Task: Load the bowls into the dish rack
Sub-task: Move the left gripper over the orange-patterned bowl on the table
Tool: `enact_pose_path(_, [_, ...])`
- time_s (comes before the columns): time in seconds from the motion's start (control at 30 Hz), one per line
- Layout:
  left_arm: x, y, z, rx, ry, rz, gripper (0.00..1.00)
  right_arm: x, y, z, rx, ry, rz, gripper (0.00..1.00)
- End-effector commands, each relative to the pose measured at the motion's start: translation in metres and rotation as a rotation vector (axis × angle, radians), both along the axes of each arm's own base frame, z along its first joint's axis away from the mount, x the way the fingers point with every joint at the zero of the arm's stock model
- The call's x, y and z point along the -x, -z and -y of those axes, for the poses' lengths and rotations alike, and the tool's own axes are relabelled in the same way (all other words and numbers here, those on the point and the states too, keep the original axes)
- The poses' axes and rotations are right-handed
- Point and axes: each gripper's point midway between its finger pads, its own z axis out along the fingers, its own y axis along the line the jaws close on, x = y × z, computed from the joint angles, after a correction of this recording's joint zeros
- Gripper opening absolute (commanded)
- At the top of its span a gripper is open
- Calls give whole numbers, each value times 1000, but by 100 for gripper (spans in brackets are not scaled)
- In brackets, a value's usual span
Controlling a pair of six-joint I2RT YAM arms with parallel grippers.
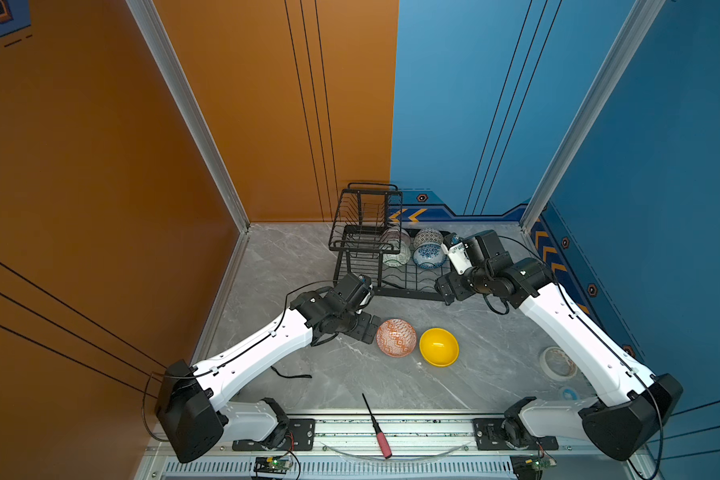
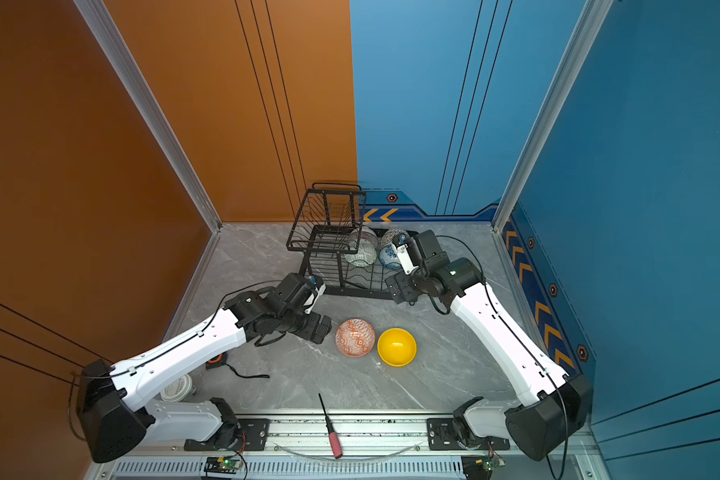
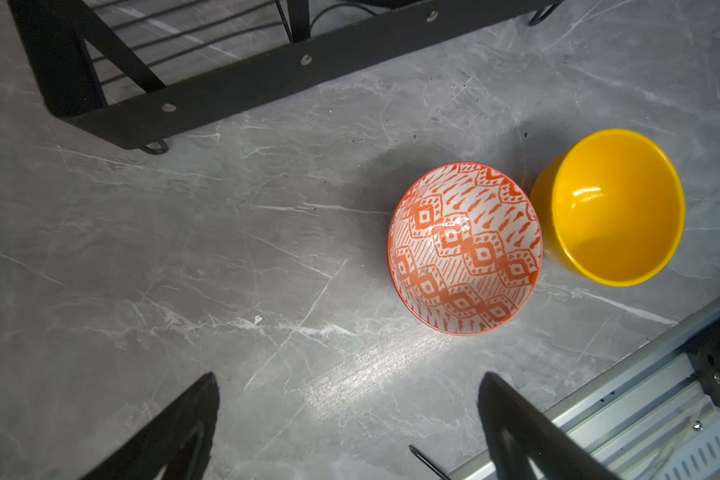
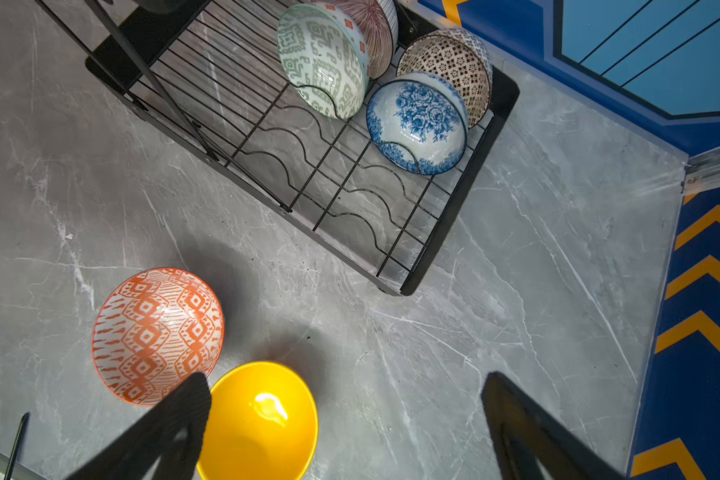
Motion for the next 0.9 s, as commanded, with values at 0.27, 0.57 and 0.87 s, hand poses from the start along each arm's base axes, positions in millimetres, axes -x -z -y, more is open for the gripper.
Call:
enact_pose_path(0.27, [-5, 38, 35, 39, 25, -58, 98, -4, 10, 11, 14, 31, -34, 100])
enact_pose_path(0.57, [-6, 65, 44, -15, 49, -106, 99, -11, 15, 13, 21, 41, -50, 100])
enact_pose_path(0.87, [-7, 80, 46, -43, 46, -141, 99, -13, 21, 13, 31, 37, -66, 100])
